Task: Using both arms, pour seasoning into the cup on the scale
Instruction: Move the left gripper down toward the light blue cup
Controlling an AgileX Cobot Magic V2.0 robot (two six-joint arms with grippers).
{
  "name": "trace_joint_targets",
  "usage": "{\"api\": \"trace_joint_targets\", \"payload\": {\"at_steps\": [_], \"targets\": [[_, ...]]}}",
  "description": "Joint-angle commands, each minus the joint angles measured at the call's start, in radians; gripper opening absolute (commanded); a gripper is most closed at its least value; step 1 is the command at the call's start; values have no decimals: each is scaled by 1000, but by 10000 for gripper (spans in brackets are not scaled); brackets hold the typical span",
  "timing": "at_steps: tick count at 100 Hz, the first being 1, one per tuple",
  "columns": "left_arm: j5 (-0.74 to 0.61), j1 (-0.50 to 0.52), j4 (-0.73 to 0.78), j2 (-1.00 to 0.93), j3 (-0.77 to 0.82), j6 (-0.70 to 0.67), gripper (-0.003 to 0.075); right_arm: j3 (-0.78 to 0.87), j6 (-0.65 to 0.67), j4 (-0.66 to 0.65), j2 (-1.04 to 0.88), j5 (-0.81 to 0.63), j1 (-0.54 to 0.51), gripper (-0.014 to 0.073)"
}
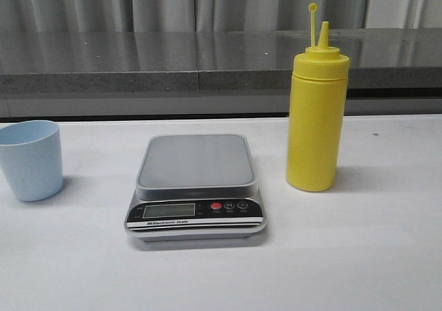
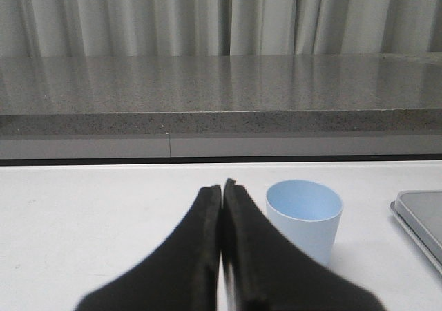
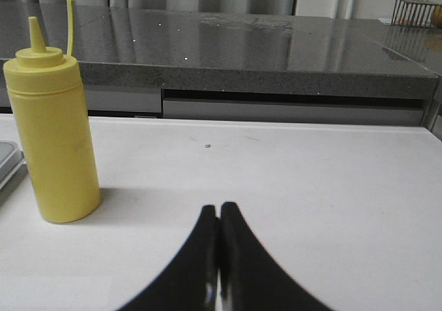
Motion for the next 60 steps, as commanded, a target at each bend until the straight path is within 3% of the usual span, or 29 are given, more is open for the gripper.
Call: {"api": "trace_joint_targets", "payload": {"at_steps": [1,47,60], "targets": [[-74,1,-9,-29,41,-4,-20,-22,1,-11,-19,-74,-4,-67],[-139,1,-9,-27,25,-4,-20,-22,1,-11,-19,-74,-4,-67],[-96,1,-26,12,-42,-6,-20,-22,1,-11,-19,-74,-4,-67]]}}
